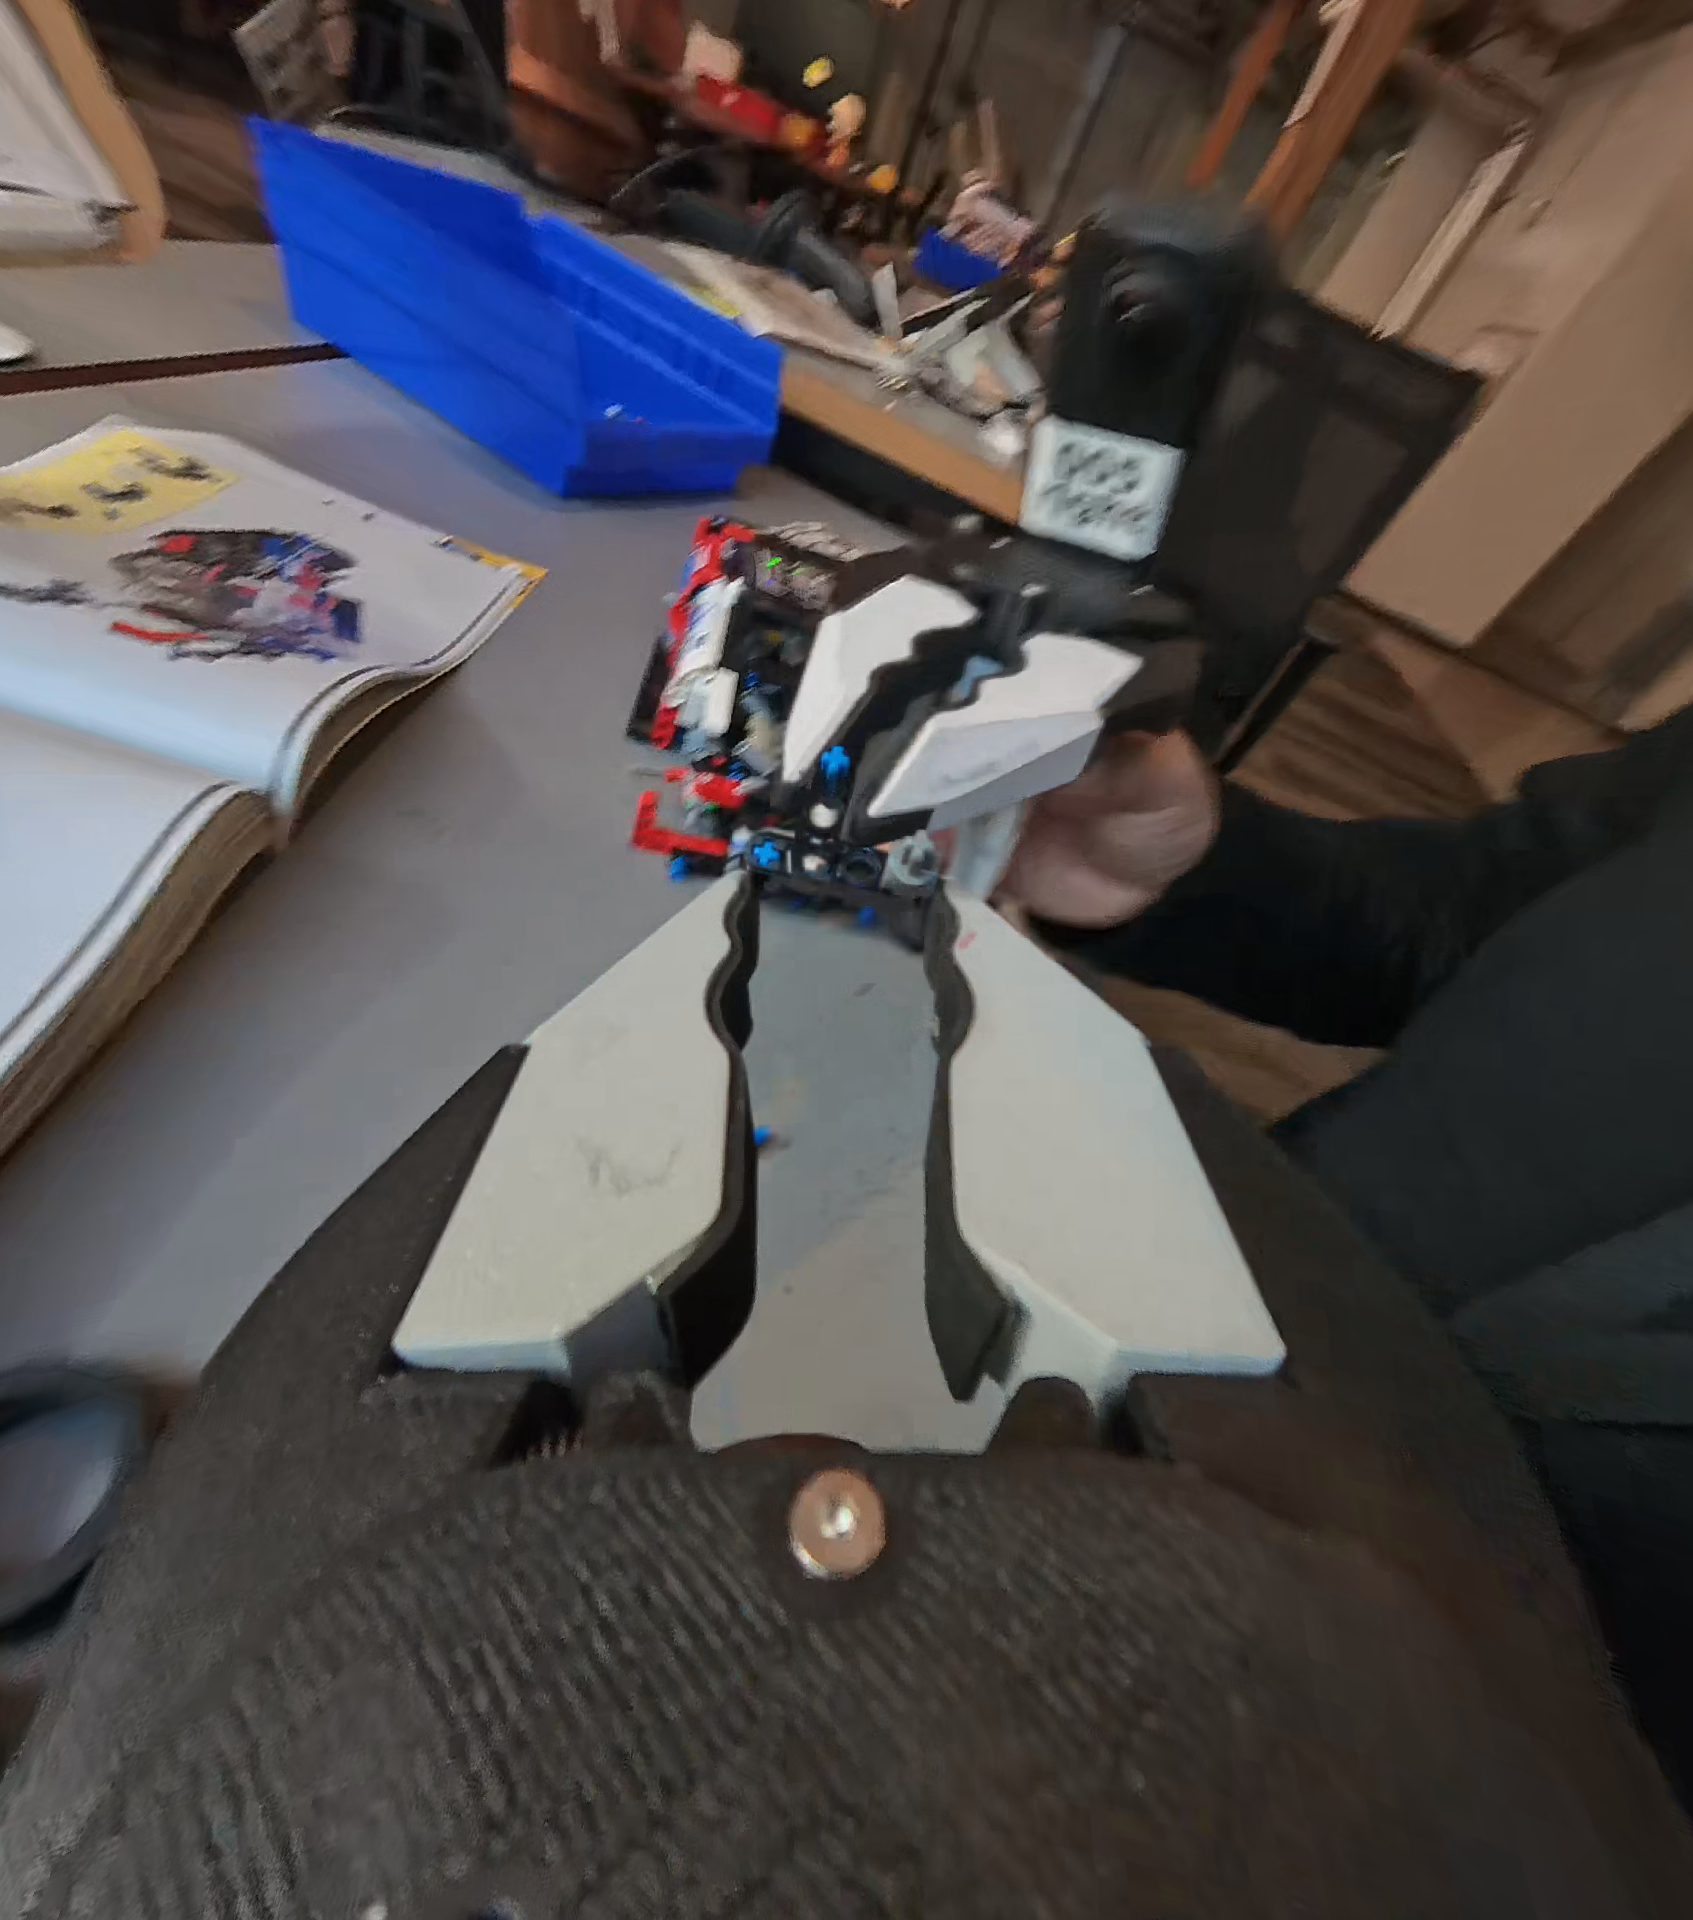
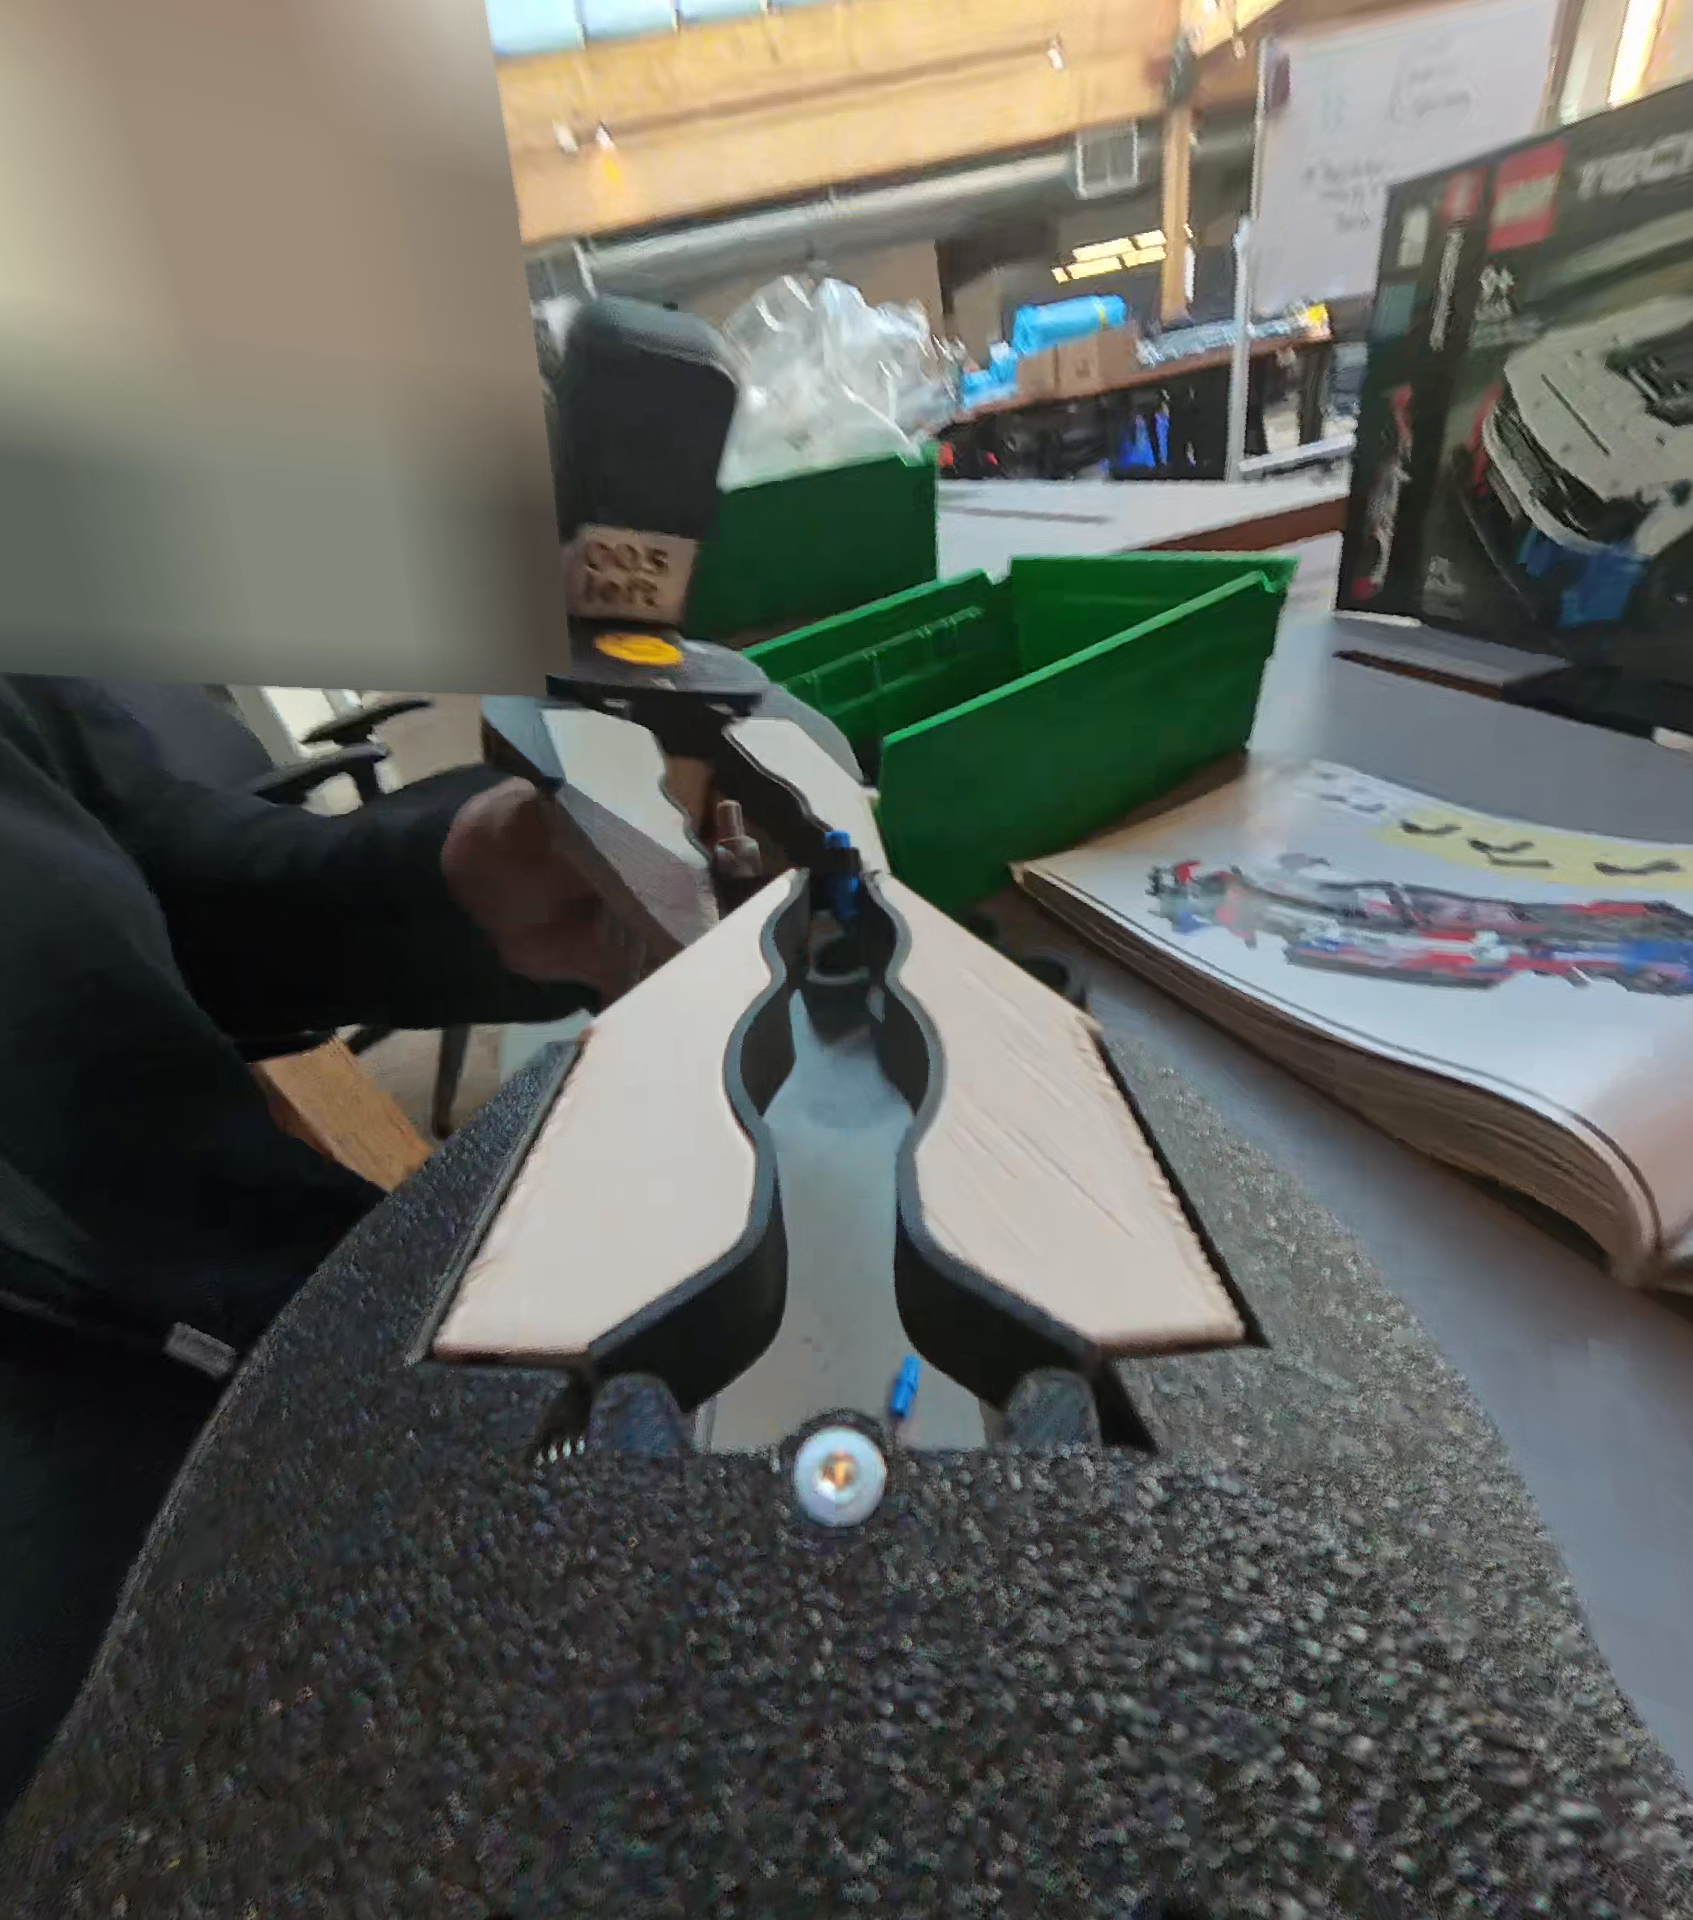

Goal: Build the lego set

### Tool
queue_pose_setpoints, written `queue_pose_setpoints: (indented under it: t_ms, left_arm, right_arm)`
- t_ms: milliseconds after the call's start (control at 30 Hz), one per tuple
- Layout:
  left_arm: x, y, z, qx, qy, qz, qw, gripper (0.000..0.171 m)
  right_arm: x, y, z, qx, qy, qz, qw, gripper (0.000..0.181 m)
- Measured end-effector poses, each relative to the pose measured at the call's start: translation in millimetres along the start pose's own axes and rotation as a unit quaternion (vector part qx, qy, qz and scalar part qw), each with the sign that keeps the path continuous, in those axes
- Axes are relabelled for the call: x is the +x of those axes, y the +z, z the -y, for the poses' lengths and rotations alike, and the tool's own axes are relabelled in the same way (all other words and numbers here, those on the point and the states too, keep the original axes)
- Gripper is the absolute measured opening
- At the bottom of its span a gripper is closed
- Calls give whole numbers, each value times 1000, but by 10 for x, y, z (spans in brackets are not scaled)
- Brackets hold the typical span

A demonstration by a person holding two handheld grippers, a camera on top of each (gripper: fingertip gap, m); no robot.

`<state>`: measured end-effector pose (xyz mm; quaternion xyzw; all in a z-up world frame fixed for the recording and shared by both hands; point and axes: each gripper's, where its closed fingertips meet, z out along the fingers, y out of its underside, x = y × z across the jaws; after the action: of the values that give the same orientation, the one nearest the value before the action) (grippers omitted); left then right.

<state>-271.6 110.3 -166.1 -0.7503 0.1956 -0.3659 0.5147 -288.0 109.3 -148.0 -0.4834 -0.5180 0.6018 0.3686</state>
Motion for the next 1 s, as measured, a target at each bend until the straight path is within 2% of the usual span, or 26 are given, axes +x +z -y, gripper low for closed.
queue_pose_setpoints:
  t_ms: [33,100,133,233,333,500,667,767,867,1000]
  left_arm:
    - [-129,-19,-82,-24,17,56,998,30]
    - [-423,-101,-295,-87,64,174,979,30]
    - [-497,-122,-414,-118,78,205,968,30]
    - [-542,-92,-869,-216,66,235,945,30]
    - [-499,-59,-1092,-249,67,252,933,30]
    - [-465,-50,-1162,-242,66,272,929,30]
    - [-428,-80,-1185,-240,48,270,931,31]
    - [-357,-79,-1206,-234,39,256,937,42]
    - [-356,-114,-1222,-235,52,260,935,41]
    - [-303,-200,-1253,-244,54,244,937,46]
  right_arm:
    - [72,2,-77,-27,-1,-27,999,14]
    - [202,-14,-241,-82,2,-78,994,20]
    - [227,-13,-325,-108,2,-91,990,20]
    - [106,72,-569,-167,11,-84,982,22]
    - [62,131,-878,-233,15,-104,967,23]
    - [-18,182,-1042,-258,61,-100,959,29]
    - [17,153,-1098,-289,49,-125,948,34]
    - [22,139,-1173,-309,32,-127,942,34]
    - [41,116,-1129,-307,9,-133,942,33]
    - [45,-28,-1041,-302,19,-140,943,33]
